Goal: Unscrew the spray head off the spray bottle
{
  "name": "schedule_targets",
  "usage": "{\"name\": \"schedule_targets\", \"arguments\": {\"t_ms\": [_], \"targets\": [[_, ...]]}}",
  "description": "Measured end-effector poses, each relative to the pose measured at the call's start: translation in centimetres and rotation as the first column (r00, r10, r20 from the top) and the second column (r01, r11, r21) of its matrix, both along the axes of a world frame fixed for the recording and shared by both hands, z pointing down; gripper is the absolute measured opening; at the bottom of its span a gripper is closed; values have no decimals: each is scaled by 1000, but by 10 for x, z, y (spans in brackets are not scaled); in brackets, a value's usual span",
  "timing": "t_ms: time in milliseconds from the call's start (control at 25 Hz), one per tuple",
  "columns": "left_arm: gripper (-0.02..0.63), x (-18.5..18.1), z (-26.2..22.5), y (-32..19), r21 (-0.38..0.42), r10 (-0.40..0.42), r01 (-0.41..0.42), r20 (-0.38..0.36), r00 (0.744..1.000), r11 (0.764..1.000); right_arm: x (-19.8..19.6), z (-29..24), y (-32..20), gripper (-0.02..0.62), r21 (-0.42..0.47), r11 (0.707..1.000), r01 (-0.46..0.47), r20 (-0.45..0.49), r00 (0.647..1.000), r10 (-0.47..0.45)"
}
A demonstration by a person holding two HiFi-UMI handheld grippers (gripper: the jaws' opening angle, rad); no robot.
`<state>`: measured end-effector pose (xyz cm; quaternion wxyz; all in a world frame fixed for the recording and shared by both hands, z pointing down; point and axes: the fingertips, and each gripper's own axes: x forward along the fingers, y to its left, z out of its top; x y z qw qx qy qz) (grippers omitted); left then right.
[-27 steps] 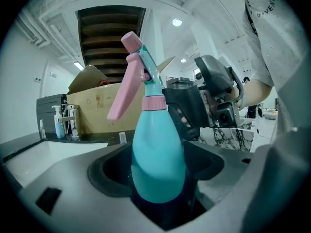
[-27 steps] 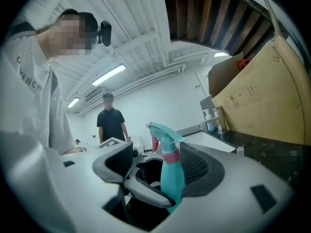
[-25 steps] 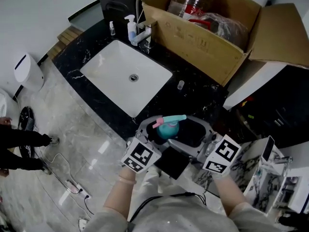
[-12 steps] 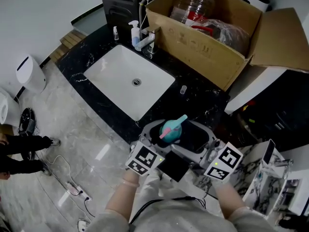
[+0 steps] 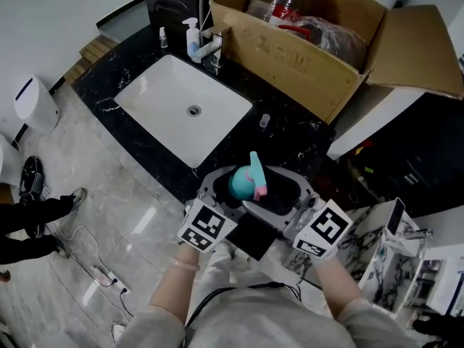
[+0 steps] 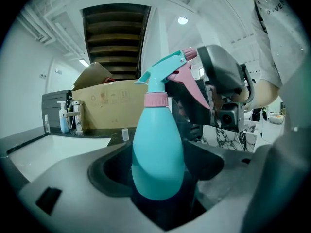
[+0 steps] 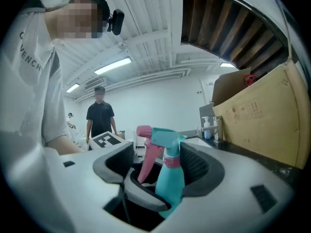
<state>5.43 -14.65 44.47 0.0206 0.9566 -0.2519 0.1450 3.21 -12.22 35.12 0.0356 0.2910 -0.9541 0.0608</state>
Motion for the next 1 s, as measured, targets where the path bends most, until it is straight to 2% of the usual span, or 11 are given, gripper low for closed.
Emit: {"name": "schedule_targets", "arguments": {"t_ms": [200,600,840,1000], "targets": [[334,2,1,0,-10,-3,3,-3,1000,1000,24,7,0,242,6,998,-67,-67,996,67],[333,0,1,1,-27,-3,3,-6,1000,1000,65,11,-18,135,-36,980,-193,-48,980,192],[333,1,4,2,-37,-2,2,-10,1000,999,65,20,-33,123,-84,963,-256,-24,967,255],[333,-2,4,1,-46,-7,7,-17,1000,999,71,6,-27,152,-49,948,-316,41,947,318]]}}
